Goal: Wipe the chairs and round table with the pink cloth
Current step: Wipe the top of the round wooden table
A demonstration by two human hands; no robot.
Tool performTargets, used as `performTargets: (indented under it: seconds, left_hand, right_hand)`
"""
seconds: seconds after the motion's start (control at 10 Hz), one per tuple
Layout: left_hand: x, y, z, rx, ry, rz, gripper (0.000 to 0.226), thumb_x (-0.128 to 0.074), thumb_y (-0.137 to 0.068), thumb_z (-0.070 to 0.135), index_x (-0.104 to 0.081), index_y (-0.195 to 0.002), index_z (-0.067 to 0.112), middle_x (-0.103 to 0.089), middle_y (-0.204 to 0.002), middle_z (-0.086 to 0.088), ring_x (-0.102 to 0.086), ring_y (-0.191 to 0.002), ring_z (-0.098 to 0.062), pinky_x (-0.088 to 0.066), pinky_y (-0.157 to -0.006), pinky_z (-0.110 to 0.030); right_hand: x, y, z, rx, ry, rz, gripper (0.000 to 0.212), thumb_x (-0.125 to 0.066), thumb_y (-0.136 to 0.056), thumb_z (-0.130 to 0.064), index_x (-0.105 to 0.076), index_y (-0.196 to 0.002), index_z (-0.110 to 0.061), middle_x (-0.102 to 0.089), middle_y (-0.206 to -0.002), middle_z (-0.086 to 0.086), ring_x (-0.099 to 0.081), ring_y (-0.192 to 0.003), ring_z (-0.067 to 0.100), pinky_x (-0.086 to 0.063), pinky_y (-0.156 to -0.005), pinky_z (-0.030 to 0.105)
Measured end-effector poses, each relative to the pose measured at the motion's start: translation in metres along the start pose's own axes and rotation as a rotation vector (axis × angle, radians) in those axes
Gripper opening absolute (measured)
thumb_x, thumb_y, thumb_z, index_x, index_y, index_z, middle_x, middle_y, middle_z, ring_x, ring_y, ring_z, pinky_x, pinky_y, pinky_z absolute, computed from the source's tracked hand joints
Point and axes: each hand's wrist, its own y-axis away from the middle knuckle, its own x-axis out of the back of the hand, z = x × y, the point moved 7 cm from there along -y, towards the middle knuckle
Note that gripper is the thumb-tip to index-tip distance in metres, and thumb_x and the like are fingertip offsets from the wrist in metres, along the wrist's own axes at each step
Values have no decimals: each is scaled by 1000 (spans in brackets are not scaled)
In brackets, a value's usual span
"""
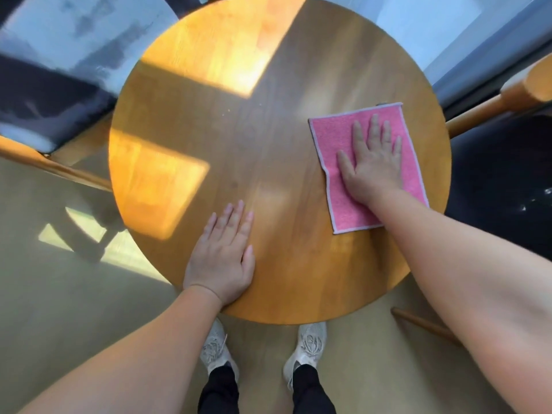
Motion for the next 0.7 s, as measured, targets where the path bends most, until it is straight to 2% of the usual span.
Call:
performTargets:
  seconds: [0.1, 0.4, 0.5, 0.7]
  left_hand:
    - [-1, 0, 0, -4, 5, 0, 59, -30, -87, 29, -41, -139, 4, -35, -147, -17, -32, -137, -31, -14, -114, -42]
    - [-3, 0, -1, -1, 7, 2, 58, -32, -87, 29, -42, -139, 4, -36, -147, -16, -32, -137, -30, -15, -115, -43]
    - [-3, -1, -2, 7, 14, 3, 59, -31, -87, 29, -42, -139, 4, -35, -147, -16, -32, -137, -30, -16, -114, -43]
    - [-3, -1, -2, 13, -4, 6, 59, -30, -86, 29, -42, -139, 4, -35, -147, -17, -32, -137, -31, -16, -114, -43]
  right_hand:
    - [0, 5, 3, -11, -4, 8, 70, -20, -97, -57, -5, -156, -23, 7, -163, 8, 9, -150, 27, 7, -120, 47]
    - [-14, 70, 79, -296, -40, 10, 74, -7, -93, -61, 0, -156, -23, 5, -163, 9, 6, -150, 30, 5, -120, 48]
    - [-13, 70, 79, -339, -46, 18, 74, -10, -92, -61, -2, -156, -24, 3, -163, 10, 4, -149, 32, 5, -118, 51]
    - [-12, 47, 68, -312, -45, -4, 77, -9, -90, -63, 2, -155, -23, 7, -162, 14, 9, -148, 37, 5, -117, 58]
